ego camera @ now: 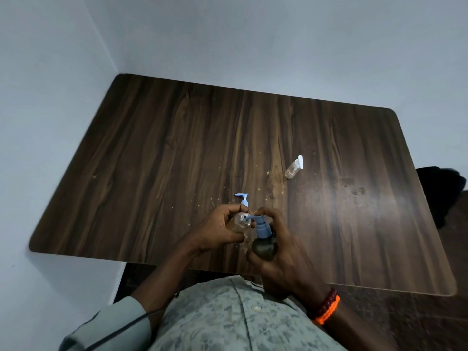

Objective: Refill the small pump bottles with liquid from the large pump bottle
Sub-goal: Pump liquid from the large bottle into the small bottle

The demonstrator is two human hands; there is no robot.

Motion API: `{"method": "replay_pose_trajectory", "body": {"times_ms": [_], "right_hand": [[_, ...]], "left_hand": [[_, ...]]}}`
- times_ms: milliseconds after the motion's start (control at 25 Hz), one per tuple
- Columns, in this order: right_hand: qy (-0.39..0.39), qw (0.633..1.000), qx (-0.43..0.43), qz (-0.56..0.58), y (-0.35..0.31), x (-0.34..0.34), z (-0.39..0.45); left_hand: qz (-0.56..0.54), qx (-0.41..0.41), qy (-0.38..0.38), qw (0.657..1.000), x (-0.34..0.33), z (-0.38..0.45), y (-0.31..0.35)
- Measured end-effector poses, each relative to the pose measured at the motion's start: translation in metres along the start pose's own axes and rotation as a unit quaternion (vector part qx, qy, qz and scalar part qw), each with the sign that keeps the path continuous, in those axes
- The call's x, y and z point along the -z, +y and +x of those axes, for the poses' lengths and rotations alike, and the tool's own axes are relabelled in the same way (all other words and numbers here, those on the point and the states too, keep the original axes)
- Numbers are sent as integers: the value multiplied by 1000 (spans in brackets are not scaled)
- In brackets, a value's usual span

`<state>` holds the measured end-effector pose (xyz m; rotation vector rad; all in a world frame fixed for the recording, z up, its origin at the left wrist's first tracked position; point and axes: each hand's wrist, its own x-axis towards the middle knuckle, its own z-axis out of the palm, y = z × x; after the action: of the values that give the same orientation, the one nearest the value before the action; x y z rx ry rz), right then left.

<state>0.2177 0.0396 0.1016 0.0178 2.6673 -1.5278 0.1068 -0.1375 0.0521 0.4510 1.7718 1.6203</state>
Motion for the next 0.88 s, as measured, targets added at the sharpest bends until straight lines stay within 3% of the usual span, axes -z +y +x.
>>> {"method": "replay_pose_trajectory", "body": {"times_ms": [280,520,880], "right_hand": [[-9,999,5,-44,2,2,-2],[62,998,-4,3,-1,-5,3],[90,996,6,-22,4,-9,0]], "left_hand": [[-34,9,-23,999,6,-6,4],[-41,-13,-18,999,0,-7,11],[-65,-23,-12,998,0,-4,11]]}}
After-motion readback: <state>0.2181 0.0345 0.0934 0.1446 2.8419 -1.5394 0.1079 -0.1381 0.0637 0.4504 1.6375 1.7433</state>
